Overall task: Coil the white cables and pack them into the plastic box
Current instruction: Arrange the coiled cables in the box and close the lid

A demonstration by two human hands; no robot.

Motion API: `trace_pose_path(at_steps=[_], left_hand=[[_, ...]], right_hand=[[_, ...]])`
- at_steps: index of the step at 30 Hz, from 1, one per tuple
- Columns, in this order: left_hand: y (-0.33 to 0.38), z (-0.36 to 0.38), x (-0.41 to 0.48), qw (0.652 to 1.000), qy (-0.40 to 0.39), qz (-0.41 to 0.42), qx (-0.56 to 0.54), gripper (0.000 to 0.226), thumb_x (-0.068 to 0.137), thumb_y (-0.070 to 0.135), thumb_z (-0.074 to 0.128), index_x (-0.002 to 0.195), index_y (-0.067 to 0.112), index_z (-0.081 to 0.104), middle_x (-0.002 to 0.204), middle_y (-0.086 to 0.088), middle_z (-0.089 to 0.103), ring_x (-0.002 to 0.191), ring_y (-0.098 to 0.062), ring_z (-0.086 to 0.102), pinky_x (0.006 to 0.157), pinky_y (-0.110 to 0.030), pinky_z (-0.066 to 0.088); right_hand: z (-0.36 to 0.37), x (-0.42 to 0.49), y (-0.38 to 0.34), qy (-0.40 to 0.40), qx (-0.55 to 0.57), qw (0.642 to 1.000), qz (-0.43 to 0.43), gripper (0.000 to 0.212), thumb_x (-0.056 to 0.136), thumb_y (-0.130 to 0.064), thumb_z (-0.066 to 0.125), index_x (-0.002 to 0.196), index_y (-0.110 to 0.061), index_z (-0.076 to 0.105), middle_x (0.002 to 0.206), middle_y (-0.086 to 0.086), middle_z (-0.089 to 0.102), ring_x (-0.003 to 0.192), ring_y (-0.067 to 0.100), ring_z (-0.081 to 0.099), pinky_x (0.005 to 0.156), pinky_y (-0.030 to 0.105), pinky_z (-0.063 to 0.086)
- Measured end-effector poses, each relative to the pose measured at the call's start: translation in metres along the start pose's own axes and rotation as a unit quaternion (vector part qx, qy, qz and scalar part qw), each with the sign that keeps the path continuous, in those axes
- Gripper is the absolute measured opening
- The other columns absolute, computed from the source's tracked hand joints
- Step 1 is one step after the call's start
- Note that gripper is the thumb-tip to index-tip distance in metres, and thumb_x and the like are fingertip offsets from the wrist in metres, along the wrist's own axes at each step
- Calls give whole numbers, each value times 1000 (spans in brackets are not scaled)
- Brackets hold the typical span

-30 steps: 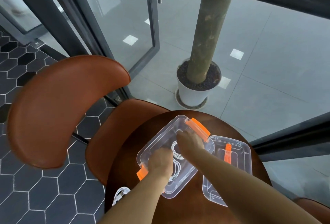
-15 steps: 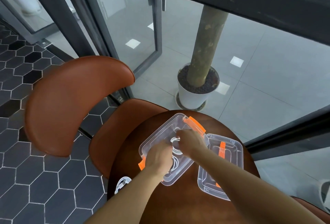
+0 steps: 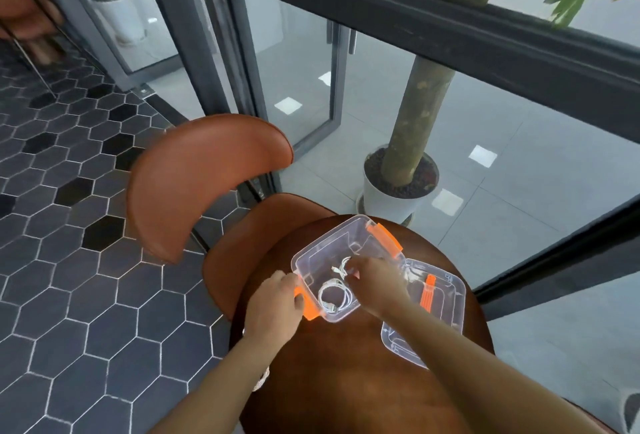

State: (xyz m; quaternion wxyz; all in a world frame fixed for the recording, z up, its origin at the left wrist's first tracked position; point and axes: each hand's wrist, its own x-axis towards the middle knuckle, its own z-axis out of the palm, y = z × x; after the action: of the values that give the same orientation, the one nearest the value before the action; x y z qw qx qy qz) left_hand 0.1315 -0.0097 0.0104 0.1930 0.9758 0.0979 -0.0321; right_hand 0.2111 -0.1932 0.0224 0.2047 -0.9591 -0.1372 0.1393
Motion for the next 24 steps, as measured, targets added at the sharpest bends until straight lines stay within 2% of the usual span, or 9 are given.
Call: trace_pose_path(at_steps=[4, 9, 13, 16, 19, 24], left_hand=[[-19, -4, -32, 998, 9, -56, -27, 24, 96, 28, 59, 118, 21, 65, 109, 2, 64, 99, -15, 64, 78, -25, 48], [-47, -2, -71, 991, 18, -128, -35, 14, 90, 22, 61, 102, 20, 68, 97, -2, 63, 94, -25, 65, 76, -37, 49], [-71, 4, -93, 983, 26, -176, -51, 14, 85, 18, 65, 98, 19, 71, 96, -4, 67, 91, -26, 65, 78, -37, 49], [-92, 16, -104, 975, 14, -208, -79, 16, 84, 15, 64, 98, 16, 71, 96, -6, 69, 94, -28, 65, 80, -38, 50], [-112, 34, -108, 963, -5, -244, -115, 18, 85, 18, 65, 102, 13, 71, 99, -9, 72, 97, -30, 66, 83, -38, 51], [-127, 57, -101, 952, -53, -271, -129, 25, 90, 31, 64, 111, 18, 68, 108, -3, 70, 101, -25, 66, 85, -33, 49]], right_hand=[[13, -27, -10, -14, 28, 999, -7, 26, 97, -20, 59, 120, -24, 71, 118, -2, 76, 102, 19, 72, 82, 25, 52], [38, -57, -34, -56, 48, 997, -37, 21, 94, -24, 58, 109, -26, 73, 111, -1, 75, 100, 21, 71, 84, 30, 52], [62, -70, -55, -94, 46, 993, -63, 20, 93, -25, 57, 103, -25, 74, 104, -1, 77, 97, 23, 70, 83, 33, 54], [82, -73, -75, -125, 57, 989, -53, 18, 93, -24, 57, 104, -23, 72, 103, -3, 76, 98, 21, 69, 80, 30, 51], [106, -63, -93, -152, 47, 986, -49, 19, 91, -22, 55, 100, -20, 71, 101, 1, 76, 97, 25, 69, 77, 32, 52], [144, -35, -111, -169, 24, 985, -19, 28, 92, -22, 58, 117, -19, 70, 114, 5, 74, 108, 28, 68, 87, 34, 51]])
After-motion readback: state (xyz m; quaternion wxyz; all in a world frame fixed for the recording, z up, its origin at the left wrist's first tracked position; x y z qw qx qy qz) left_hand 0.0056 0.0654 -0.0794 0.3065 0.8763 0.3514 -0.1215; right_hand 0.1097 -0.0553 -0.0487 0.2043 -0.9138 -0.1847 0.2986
